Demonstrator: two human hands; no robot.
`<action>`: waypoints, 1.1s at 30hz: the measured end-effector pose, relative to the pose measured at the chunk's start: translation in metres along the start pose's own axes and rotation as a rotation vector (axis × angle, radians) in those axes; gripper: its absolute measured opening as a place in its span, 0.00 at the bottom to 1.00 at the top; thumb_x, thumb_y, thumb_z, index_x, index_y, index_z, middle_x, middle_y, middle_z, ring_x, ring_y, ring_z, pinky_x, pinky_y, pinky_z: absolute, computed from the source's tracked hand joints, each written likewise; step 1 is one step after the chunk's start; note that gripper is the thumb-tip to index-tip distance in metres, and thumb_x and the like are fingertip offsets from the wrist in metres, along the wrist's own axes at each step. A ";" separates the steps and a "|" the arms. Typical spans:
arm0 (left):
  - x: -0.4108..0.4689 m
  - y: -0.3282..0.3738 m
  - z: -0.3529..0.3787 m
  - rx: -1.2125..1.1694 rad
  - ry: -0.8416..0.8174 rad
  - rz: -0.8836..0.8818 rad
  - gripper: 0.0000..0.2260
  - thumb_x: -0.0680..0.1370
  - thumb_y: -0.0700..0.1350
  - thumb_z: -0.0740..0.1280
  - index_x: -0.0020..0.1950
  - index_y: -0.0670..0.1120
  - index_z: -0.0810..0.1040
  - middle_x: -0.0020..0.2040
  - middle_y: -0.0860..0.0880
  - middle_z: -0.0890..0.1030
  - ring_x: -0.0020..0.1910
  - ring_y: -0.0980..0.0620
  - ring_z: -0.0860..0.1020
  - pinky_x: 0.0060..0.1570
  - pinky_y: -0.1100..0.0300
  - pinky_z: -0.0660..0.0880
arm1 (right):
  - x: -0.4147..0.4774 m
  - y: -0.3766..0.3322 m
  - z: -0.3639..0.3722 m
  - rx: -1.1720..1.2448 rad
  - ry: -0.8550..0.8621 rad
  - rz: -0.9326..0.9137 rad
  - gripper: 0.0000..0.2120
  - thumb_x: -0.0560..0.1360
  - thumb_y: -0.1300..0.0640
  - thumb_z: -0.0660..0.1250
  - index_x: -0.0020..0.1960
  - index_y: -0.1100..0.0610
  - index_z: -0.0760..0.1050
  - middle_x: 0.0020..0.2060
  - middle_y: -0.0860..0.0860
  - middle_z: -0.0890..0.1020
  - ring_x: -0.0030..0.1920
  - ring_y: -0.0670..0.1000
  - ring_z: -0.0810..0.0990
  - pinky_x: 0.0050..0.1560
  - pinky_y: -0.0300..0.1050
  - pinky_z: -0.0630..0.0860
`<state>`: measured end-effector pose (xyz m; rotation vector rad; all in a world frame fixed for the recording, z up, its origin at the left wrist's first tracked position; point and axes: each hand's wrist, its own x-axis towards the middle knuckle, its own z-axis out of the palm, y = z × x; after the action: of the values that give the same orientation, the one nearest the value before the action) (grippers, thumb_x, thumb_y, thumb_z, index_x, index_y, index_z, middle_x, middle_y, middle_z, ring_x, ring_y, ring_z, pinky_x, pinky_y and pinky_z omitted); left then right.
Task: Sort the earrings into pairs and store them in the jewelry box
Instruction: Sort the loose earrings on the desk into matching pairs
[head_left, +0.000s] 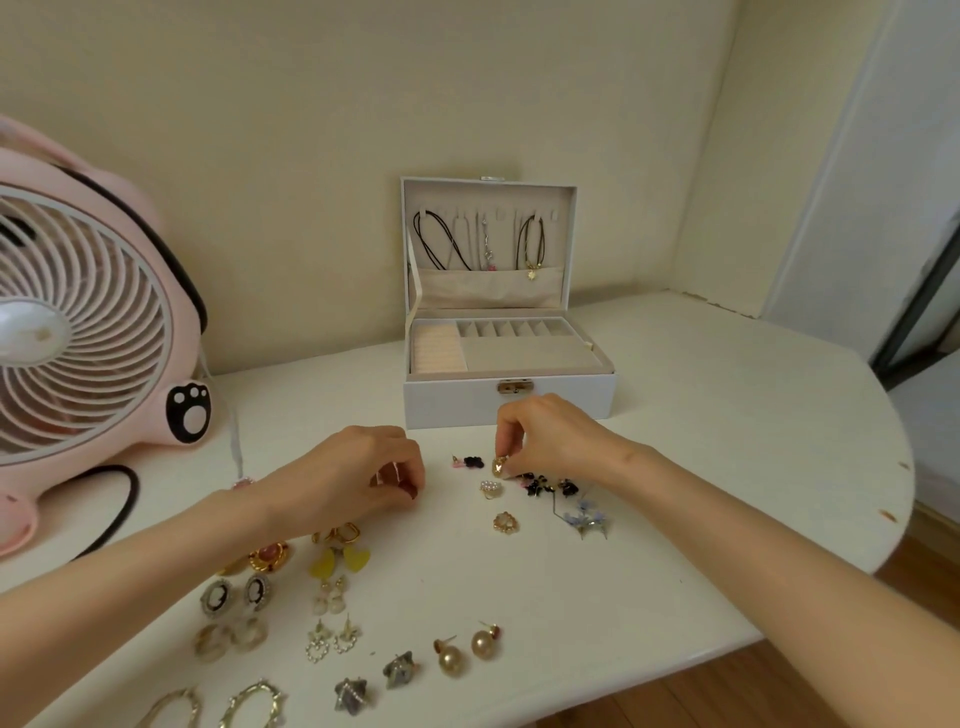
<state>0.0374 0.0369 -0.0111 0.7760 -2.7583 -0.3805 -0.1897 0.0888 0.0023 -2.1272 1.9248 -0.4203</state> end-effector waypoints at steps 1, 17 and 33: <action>0.000 0.000 0.000 -0.005 -0.024 0.001 0.08 0.73 0.43 0.70 0.42 0.57 0.76 0.43 0.59 0.76 0.42 0.60 0.76 0.41 0.71 0.70 | 0.000 0.000 0.000 0.008 0.001 0.002 0.05 0.70 0.58 0.73 0.43 0.56 0.77 0.41 0.45 0.79 0.41 0.43 0.73 0.41 0.40 0.71; 0.000 0.003 0.001 0.140 -0.007 -0.104 0.07 0.73 0.54 0.68 0.41 0.56 0.72 0.40 0.60 0.75 0.39 0.61 0.73 0.42 0.63 0.72 | 0.001 -0.046 -0.005 -0.116 0.006 -0.115 0.09 0.72 0.66 0.66 0.35 0.57 0.72 0.39 0.49 0.78 0.40 0.49 0.74 0.35 0.41 0.70; -0.009 -0.006 -0.007 0.180 0.028 -0.193 0.09 0.71 0.55 0.70 0.46 0.54 0.75 0.40 0.61 0.75 0.38 0.63 0.72 0.39 0.66 0.71 | 0.011 -0.052 0.015 -0.070 -0.038 -0.216 0.09 0.73 0.59 0.69 0.52 0.58 0.79 0.36 0.43 0.69 0.41 0.45 0.69 0.33 0.30 0.63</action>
<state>0.0495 0.0354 -0.0077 1.0877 -2.7262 -0.1561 -0.1352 0.0827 0.0074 -2.3810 1.7198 -0.3545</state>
